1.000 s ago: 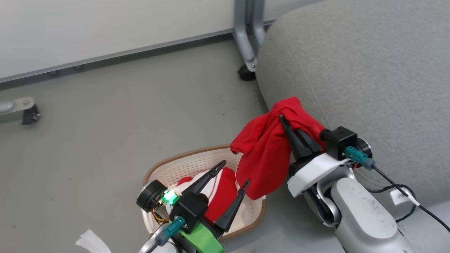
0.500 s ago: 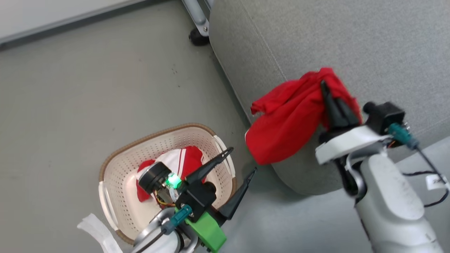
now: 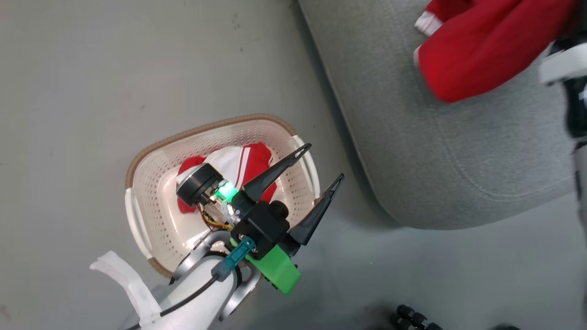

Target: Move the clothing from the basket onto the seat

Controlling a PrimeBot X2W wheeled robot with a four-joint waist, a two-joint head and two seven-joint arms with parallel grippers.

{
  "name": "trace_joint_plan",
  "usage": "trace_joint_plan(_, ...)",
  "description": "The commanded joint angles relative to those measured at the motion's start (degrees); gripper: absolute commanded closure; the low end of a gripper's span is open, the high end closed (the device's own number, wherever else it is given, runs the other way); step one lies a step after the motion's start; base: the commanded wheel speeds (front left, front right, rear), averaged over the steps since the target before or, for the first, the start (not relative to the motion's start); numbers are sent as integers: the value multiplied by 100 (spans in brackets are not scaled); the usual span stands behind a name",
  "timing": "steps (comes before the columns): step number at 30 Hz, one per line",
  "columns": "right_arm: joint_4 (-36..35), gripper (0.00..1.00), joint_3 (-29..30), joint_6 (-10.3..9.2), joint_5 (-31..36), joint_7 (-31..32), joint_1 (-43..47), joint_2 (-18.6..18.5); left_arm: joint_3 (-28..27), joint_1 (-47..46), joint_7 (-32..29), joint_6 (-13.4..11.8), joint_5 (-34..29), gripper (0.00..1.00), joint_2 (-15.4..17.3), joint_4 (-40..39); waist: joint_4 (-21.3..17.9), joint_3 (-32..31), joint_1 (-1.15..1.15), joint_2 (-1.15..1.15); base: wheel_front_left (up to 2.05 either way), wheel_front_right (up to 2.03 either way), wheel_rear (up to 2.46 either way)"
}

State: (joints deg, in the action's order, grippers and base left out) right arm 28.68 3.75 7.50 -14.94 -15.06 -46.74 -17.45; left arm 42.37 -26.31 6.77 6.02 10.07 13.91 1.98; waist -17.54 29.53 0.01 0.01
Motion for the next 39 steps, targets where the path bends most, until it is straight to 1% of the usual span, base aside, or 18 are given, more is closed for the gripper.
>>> trace_joint_plan(1, 95, 100, 128, -2, 80, -17, -182, -148, 2, -160, 43, -18, -47, 0, -5, -23, 493, 505, -1, -1, 0, 0, 0)
trace_joint_plan(4, 331, 100, 309, -2, 154, -17, -441, -335, 26, -260, 93, -27, -92, 0, -26, -15, 635, 701, -1, -1, 0, 0, 0)
trace_joint_plan(6, 545, 99, 405, -2, 203, -17, -538, -387, 41, -308, 115, -35, -110, 0, -45, 12, 699, 792, -1, -1, 0, 0, 0)
trace_joint_plan(7, 629, 67, 435, -2, 240, -17, -570, -409, 48, -332, 133, -38, -119, 0, -60, 22, 724, 828, -1, -1, 0, 0, 0)
trace_joint_plan(8, 749, 30, 486, -2, 263, -17, -581, -394, 51, -346, 151, -43, -122, 0, -70, 48, 744, 859, -1, -1, 0, 0, 0)
trace_joint_plan(9, 802, 0, 536, -2, 270, -17, -589, -369, 60, -358, 161, -47, -124, 0, -79, 66, 756, 881, -1, -1, 0, 0, 0)
trace_joint_plan(15, 893, 0, 895, -2, 371, -17, -188, -115, 82, -442, 293, -66, -98, 0, -146, 193, 775, 888, -1, -1, 0, 0, 0)
trace_joint_plan(21, 575, 0, 1097, -2, 340, -17, 445, 213, 54, -385, 443, -108, -10, 0, -158, 355, 703, 654, -1, -1, 0, 0, 0)
trace_joint_plan(25, 252, 0, 1140, -2, 367, -17, 969, 407, 0, -239, 552, -189, 93, 0, -191, 484, 677, 368, -1, -1, 0, 0, 0)
trace_joint_plan(31, -212, 0, 1139, -2, 425, -17, 1825, 699, -184, 42, 722, -406, 291, 0, -271, 689, 736, -266, -1, -1, 0, 0, 0)
trace_joint_plan(39, -849, 0, 972, -2, 577, -17, 2967, 1084, -640, 610, 843, -748, 626, 0, -326, 858, 971, -1116, -1, -1, 0, 0, 0)
